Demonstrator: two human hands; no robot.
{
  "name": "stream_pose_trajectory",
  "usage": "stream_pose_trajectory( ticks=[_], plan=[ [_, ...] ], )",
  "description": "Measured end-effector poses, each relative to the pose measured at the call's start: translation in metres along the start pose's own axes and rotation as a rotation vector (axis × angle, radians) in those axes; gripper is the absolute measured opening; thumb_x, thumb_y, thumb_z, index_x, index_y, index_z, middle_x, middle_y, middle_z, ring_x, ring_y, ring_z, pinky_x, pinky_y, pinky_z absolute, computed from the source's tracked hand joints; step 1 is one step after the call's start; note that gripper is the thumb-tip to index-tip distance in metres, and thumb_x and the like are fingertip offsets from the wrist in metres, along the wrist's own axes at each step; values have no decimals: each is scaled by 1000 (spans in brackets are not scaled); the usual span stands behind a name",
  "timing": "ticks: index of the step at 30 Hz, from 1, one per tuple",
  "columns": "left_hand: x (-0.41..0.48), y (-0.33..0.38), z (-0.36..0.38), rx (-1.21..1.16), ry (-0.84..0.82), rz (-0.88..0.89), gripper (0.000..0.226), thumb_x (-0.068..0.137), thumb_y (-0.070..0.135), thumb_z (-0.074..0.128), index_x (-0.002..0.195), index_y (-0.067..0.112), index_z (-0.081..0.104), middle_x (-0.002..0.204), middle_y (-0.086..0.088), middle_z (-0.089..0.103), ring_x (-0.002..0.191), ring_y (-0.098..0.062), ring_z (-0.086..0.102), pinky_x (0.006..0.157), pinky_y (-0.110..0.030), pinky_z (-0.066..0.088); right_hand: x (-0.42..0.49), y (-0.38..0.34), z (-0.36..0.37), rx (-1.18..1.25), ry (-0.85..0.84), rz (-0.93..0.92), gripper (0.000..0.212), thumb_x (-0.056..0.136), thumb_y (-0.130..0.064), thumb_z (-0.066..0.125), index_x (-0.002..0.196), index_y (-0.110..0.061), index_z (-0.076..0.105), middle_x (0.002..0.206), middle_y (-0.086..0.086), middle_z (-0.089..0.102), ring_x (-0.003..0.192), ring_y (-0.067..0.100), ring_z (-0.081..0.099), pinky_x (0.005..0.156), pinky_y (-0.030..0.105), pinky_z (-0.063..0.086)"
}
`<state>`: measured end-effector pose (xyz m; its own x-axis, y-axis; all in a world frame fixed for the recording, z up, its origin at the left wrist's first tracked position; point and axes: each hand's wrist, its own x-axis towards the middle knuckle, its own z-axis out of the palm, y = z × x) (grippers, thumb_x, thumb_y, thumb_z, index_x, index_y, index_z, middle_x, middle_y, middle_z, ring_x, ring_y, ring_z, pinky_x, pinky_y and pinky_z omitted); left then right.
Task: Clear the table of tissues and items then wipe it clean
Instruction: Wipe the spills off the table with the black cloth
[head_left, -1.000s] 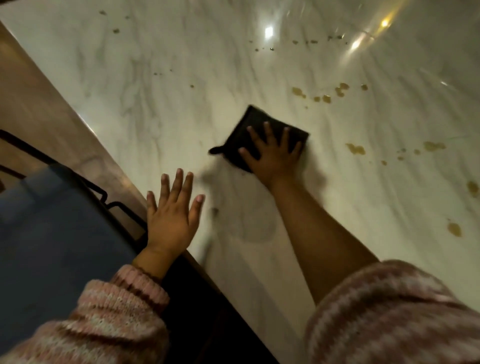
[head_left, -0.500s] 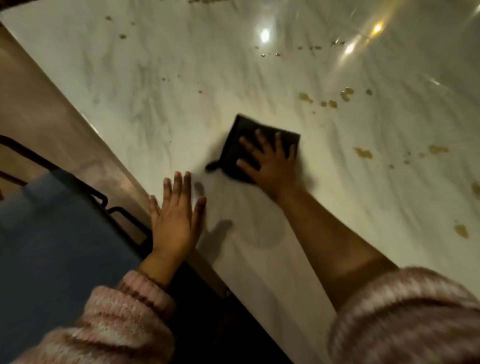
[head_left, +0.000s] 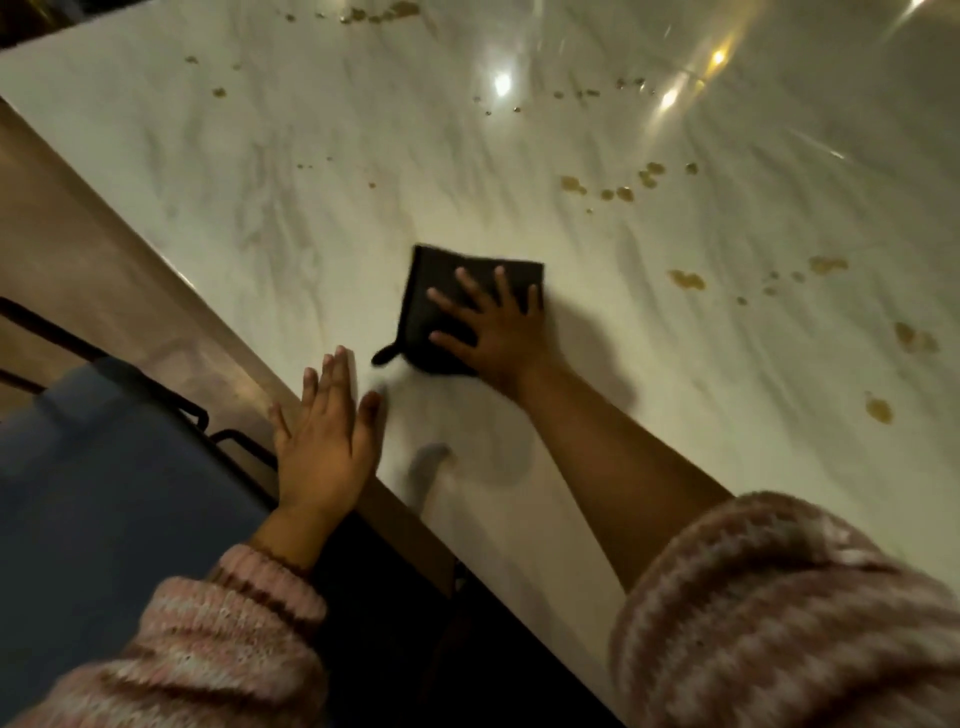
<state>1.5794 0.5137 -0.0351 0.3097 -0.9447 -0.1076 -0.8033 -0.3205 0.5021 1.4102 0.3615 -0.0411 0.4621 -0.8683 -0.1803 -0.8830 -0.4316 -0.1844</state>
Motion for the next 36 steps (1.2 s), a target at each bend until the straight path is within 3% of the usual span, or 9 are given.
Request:
stream_pose_trajectory(
  ticks=[3, 6, 10, 15, 20, 24, 27, 32, 36],
  plan=[
    [-5, 6, -2, -46, 11, 9, 81, 79, 67, 0, 150, 29, 4, 158, 5, 9, 146, -14, 3, 115, -50, -4, -51, 9, 10, -20, -14, -245, 60, 85, -72, 26, 141, -56, 9, 157, -18, 1, 146, 24, -8, 113, 54, -8],
    [-12, 24, 1, 12, -23, 61, 80, 82, 69, -2, 150, 28, 2, 159, 4, 3, 146, -15, 0, 115, -50, -3, -100, 58, 9, -42, -38, -268, 66, 77, -79, 16, 138, -59, 6, 155, -23, -2, 145, 16, -9, 114, 48, -8],
    [-23, 59, 21, 153, -90, 172, 75, 83, 61, -4, 150, 28, -1, 159, 2, -2, 146, -17, -5, 115, -52, -3, -170, 132, 1, 97, 55, 122, 77, 64, -91, 1, 134, -61, 8, 154, -25, 2, 146, 16, -4, 115, 50, -4],
    [-52, 95, 57, 124, -159, 371, 75, 85, 65, 1, 151, 29, 8, 159, 2, 4, 146, -18, 0, 113, -53, 0, -273, 192, 8, 154, 173, 714, 60, 84, -72, 33, 140, -57, 16, 157, -16, 9, 146, 21, 0, 115, 52, -1],
    [-73, 118, 83, 181, -251, 429, 71, 84, 61, 3, 149, 32, 0, 158, 7, -5, 145, -13, -7, 115, -48, -6, -325, 171, 26, 207, 182, 1149, 58, 93, -61, 26, 146, -48, 5, 159, -9, -3, 146, 27, -7, 115, 56, -2],
    [-80, 112, 78, 148, -198, 443, 68, 88, 58, 9, 150, 31, 8, 158, 5, 2, 146, -16, -2, 114, -50, -3, -287, 132, 28, 292, 188, 1293, 59, 94, -61, 17, 148, -43, -2, 159, -2, -11, 143, 36, -15, 109, 63, -7],
    [-71, 95, 64, 250, -215, 388, 68, 90, 60, -1, 150, 29, 2, 159, 4, -3, 146, -17, -6, 114, -52, -1, -237, 104, 25, 260, 172, 1124, 59, 95, -59, 19, 148, -43, 0, 159, 0, -10, 143, 38, -15, 108, 66, -9],
    [-64, 66, 38, 202, -159, 282, 77, 82, 63, 1, 150, 27, 2, 159, 4, -3, 145, -16, -7, 113, -50, -6, -197, 40, 26, 140, 104, 446, 53, 94, -61, 26, 144, -53, 11, 159, -9, -3, 145, 33, -10, 109, 60, -10],
    [-67, 77, 39, 195, -155, 305, 63, 95, 53, 12, 150, 25, -1, 159, 2, -5, 145, -15, -9, 114, -50, -8, -240, 65, 27, 126, 35, 51, 50, 94, -58, 34, 141, -53, 19, 158, -16, 3, 146, 23, -11, 112, 51, -13]
  ],
)
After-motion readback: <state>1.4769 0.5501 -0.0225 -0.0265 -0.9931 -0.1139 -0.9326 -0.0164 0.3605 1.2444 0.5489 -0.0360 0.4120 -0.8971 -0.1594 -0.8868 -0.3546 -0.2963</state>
